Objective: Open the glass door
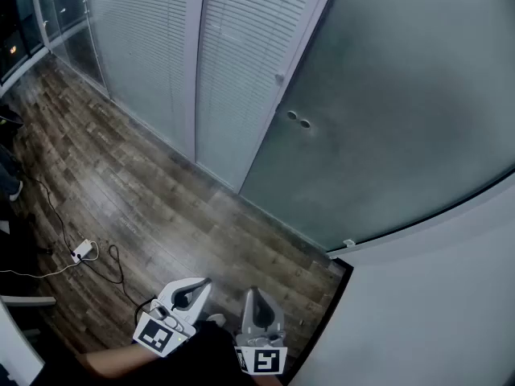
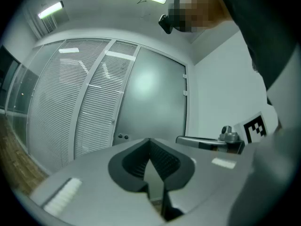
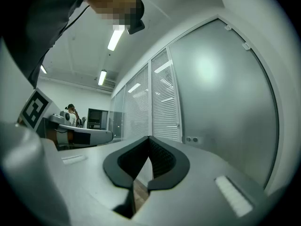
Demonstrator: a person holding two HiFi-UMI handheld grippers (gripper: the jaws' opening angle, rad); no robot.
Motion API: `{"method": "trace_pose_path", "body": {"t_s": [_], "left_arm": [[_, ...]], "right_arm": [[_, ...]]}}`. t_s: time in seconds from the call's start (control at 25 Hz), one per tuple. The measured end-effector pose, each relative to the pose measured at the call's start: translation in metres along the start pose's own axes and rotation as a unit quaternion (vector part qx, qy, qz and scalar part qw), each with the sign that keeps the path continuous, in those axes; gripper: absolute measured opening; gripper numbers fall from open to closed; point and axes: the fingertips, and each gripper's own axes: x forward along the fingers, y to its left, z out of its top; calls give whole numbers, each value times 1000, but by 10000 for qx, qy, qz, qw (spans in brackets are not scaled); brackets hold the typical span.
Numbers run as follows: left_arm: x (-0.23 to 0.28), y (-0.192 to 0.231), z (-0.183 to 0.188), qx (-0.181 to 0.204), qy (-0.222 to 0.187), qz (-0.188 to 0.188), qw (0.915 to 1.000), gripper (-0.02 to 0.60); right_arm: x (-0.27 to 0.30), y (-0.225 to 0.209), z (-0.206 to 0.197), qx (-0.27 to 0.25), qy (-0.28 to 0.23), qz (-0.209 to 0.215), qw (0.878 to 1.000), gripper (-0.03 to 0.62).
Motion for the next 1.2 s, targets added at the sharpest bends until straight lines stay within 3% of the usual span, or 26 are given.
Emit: {"method": "trace_pose_path", "body": {"t_s": [0.28,0.68,1.2], "left_arm": [[-4,7,7,-12,-74,6,10000,0],[-7,-13,5,66,-41,-291,9995,0],[-15,-50,-5,61,79,-614,9981,0]], "right_arm": [[1,0,8,-68,-102,-172,9998,0],[-22,-8,6,-50,-40,-464,9989,2],[-85,-28,3,60,-126,-1250,9921,2]]}}
